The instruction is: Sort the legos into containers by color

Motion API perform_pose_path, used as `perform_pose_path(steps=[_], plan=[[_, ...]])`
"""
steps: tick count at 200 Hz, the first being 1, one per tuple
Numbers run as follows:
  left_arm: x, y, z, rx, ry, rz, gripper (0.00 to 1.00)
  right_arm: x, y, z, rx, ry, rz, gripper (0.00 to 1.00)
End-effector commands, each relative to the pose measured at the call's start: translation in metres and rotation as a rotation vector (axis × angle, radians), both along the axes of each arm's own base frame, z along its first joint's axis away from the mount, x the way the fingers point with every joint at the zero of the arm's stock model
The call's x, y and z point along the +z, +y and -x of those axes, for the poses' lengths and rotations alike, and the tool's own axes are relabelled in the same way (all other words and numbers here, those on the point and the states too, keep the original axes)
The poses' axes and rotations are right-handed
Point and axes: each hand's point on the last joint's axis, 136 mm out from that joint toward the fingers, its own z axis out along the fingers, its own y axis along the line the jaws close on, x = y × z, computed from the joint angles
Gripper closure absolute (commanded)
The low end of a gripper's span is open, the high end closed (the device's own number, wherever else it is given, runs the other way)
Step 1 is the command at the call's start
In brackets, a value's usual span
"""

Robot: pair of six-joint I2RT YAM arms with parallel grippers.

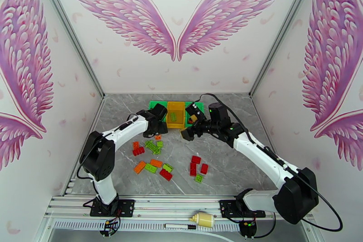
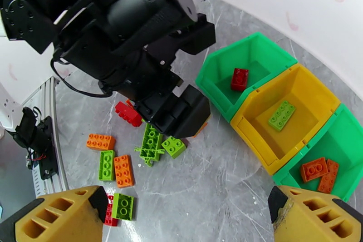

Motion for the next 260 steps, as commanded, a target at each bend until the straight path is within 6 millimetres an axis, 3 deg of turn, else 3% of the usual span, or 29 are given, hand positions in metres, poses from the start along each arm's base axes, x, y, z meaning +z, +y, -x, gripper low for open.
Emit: perform_pose_path(steps=[1, 64, 89, 177, 216, 260], plan=[[-0.008, -0.003, 0.000, -0.008, 0.060, -0.008, 0.19, -0.003, 0.003, 0.008, 0.027, 0.013, 0.007, 0.01], [-0.036, -0.009, -0.013, 0.015, 0.116, 0.029, 0.30, -0.001, 0.004, 0.006, 0.027, 0.002, -0.003, 0.01], [-0.044, -0.008, -0.016, 0.024, 0.129, 0.034, 0.40, -0.004, 0.004, 0.007, 0.026, 0.012, -0.005, 0.01], [-0.053, -0.007, -0.013, 0.029, 0.177, 0.029, 0.61, -0.004, 0.003, 0.001, 0.003, 0.009, 0.000, 0.01], [-0.033, -0.002, -0.016, 0.022, 0.128, 0.016, 0.65, 0.002, 0.003, -0.004, -0.019, -0.011, -0.014, 0.01], [0.019, -0.010, -0.031, -0.028, -0.080, 0.045, 0.65, 0.015, -0.003, -0.006, -0.060, -0.053, -0.024, 0.01]])
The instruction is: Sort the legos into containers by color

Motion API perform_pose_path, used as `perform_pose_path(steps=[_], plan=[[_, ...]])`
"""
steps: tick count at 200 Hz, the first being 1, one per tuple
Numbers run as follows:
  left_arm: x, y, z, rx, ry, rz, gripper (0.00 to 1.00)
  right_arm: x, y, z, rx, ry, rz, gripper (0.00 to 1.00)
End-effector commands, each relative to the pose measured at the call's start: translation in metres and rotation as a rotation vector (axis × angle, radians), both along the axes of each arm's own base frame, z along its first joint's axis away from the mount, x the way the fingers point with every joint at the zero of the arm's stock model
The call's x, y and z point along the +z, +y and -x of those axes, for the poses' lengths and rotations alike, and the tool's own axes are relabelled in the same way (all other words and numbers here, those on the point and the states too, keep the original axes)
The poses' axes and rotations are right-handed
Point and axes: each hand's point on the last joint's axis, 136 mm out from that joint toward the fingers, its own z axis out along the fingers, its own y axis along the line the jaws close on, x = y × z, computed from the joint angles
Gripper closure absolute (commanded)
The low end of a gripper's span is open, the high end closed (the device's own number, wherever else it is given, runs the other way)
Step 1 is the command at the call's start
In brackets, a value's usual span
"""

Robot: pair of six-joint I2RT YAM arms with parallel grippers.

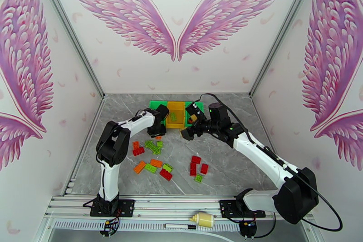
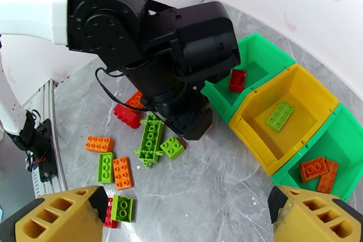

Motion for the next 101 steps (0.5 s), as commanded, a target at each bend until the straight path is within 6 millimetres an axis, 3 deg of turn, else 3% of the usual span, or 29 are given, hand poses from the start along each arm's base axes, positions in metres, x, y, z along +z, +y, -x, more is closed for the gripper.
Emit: perform_pose_path(steps=[1, 25, 62, 101], plan=[[0.058, -0.008, -0.016, -0.037, -0.196, 0.038, 0.65, 0.014, -0.003, -0.001, -0.034, -0.048, -0.016, 0.01], [0.089, -0.019, -0.025, -0.073, -0.338, 0.072, 0.65, 0.018, -0.011, 0.000, -0.076, -0.066, -0.013, 0.01], [0.132, -0.053, -0.038, -0.175, -0.582, 0.150, 0.70, 0.023, -0.039, -0.010, -0.252, -0.079, -0.023, 0.01], [0.148, -0.101, -0.045, -0.296, -0.672, 0.207, 0.69, 0.025, -0.064, -0.009, -0.369, -0.078, -0.044, 0.01]])
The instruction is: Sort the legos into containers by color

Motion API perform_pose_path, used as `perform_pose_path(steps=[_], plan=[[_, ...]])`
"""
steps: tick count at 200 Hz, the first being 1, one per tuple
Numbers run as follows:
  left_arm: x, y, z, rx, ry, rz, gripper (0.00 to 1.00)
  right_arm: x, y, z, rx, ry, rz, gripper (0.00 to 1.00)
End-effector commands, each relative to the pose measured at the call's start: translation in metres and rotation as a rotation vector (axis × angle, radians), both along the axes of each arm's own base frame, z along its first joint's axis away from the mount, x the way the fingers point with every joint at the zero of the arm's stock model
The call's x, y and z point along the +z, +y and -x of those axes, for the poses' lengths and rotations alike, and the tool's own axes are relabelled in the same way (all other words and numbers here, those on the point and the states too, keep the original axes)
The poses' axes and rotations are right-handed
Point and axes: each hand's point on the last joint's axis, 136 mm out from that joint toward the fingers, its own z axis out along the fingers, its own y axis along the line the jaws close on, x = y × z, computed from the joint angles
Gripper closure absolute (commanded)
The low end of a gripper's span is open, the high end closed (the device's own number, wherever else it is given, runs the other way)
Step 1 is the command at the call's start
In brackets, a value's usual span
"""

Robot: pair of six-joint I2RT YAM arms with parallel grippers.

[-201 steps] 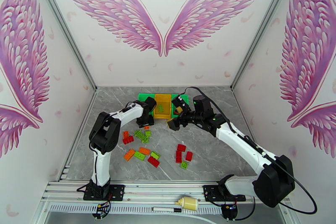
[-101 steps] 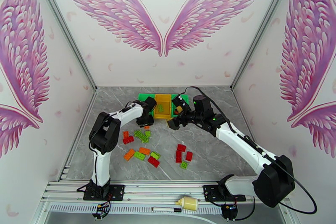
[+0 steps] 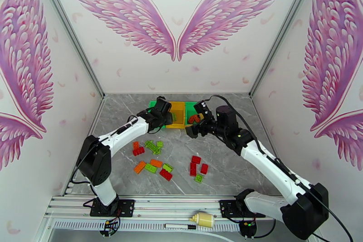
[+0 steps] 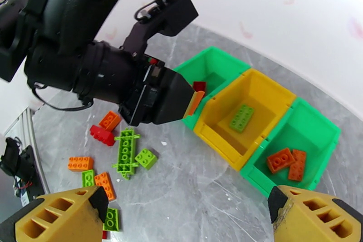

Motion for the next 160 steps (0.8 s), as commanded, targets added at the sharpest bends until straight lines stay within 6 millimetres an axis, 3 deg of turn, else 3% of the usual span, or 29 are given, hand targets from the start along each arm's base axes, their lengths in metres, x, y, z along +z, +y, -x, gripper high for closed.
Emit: perform_pose_path(steps=[1, 27, 64, 99, 160], plan=[[0.020, -0.030, -0.014, -0.080, -0.116, 0.032, 0.69, 0.004, -0.022, -0.007, -0.132, -0.006, -0.027, 0.01], [0.012, -0.059, -0.020, -0.135, -0.107, 0.036, 0.69, -0.004, -0.043, -0.009, -0.230, 0.046, -0.044, 0.01], [-0.008, -0.091, -0.034, -0.181, -0.071, 0.054, 0.69, -0.008, -0.056, -0.006, -0.273, 0.063, -0.059, 0.01], [-0.026, -0.109, -0.052, -0.184, -0.038, 0.055, 0.69, -0.013, -0.062, -0.003, -0.291, 0.083, -0.058, 0.01], [-0.038, -0.130, -0.085, -0.194, -0.016, 0.069, 0.69, -0.018, -0.067, 0.003, -0.307, 0.103, -0.055, 0.01]])
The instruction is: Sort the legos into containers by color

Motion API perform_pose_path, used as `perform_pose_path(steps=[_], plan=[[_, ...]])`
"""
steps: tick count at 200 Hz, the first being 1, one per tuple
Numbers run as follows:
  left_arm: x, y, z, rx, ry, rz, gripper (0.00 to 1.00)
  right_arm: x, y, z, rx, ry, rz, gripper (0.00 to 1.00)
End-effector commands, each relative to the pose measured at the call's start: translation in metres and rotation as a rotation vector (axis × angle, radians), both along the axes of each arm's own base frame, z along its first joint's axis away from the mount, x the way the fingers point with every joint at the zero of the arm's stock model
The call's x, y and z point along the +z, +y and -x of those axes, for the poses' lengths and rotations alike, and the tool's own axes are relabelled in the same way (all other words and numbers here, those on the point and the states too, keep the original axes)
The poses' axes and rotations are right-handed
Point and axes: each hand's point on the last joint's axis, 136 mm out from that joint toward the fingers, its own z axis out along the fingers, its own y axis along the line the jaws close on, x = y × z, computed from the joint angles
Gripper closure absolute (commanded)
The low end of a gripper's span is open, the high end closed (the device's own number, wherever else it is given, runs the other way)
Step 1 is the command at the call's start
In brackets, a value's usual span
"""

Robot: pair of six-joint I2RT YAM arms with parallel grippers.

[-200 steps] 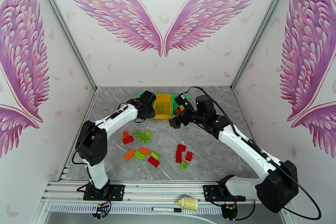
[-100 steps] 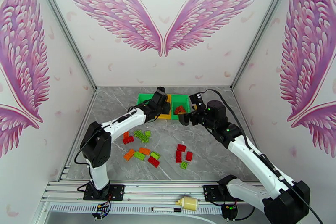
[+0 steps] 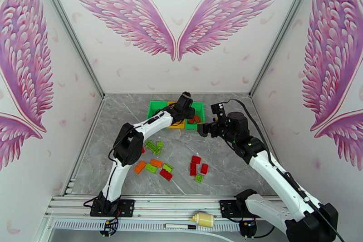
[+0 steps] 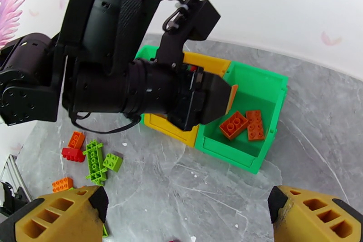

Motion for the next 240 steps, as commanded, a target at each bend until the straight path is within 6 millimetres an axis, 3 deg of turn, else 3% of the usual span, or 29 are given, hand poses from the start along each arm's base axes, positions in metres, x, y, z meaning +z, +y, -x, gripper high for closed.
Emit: perform_pose_path(steps=[1, 46, 65, 100, 134, 159, 182, 215, 240], plan=[[-0.001, -0.004, -0.010, -0.010, 0.020, 0.003, 0.69, -0.004, -0.009, 0.004, -0.036, 0.019, 0.002, 0.01], [-0.009, -0.007, -0.031, -0.010, 0.032, 0.017, 0.67, -0.004, -0.010, 0.004, -0.039, 0.019, 0.007, 0.01], [-0.004, -0.009, -0.036, -0.022, 0.024, 0.024, 0.62, -0.004, -0.010, 0.004, -0.036, 0.019, 0.008, 0.01], [0.014, -0.009, -0.033, -0.058, -0.006, 0.016, 0.39, -0.003, -0.011, 0.003, -0.051, 0.026, -0.006, 0.01], [0.048, 0.002, -0.021, -0.072, -0.074, 0.013, 0.29, -0.007, -0.018, 0.002, -0.121, 0.082, -0.036, 0.01], [0.069, 0.021, -0.005, -0.046, -0.111, 0.009, 0.22, -0.013, -0.017, 0.005, -0.127, 0.136, -0.048, 0.01], [0.083, 0.042, 0.016, -0.006, -0.131, 0.024, 0.15, -0.013, 0.002, 0.012, 0.002, 0.132, -0.061, 0.02], [0.081, 0.084, 0.054, 0.086, -0.106, -0.002, 0.01, -0.013, 0.026, 0.022, 0.153, 0.122, -0.034, 0.01], [0.076, 0.123, 0.081, 0.187, -0.073, -0.033, 0.01, -0.013, 0.044, 0.030, 0.250, 0.114, 0.009, 0.01]])
